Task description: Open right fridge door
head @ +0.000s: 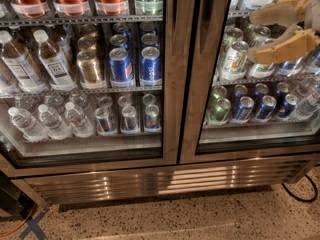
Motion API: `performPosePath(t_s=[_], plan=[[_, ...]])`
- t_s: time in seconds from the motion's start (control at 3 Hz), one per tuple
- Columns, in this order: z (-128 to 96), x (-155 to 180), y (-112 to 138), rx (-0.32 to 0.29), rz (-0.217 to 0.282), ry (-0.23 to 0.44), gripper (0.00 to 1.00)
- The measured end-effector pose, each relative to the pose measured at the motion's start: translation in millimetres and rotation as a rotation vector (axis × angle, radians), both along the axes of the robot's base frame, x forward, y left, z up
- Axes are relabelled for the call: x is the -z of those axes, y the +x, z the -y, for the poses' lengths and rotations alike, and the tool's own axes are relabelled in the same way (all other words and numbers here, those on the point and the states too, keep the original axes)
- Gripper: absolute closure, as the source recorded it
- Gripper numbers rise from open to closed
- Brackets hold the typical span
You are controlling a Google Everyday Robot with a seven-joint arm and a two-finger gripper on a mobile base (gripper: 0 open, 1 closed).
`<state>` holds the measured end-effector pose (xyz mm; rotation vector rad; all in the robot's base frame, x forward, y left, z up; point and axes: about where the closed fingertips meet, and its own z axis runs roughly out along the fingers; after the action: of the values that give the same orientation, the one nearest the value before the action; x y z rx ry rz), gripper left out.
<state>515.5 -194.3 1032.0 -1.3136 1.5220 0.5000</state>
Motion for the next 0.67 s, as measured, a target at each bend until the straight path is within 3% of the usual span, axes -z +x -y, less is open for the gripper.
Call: performPosePath(t_s=[0.67], plan=[[-23, -4, 25, -0.086, 0.003, 0.03, 0.37]])
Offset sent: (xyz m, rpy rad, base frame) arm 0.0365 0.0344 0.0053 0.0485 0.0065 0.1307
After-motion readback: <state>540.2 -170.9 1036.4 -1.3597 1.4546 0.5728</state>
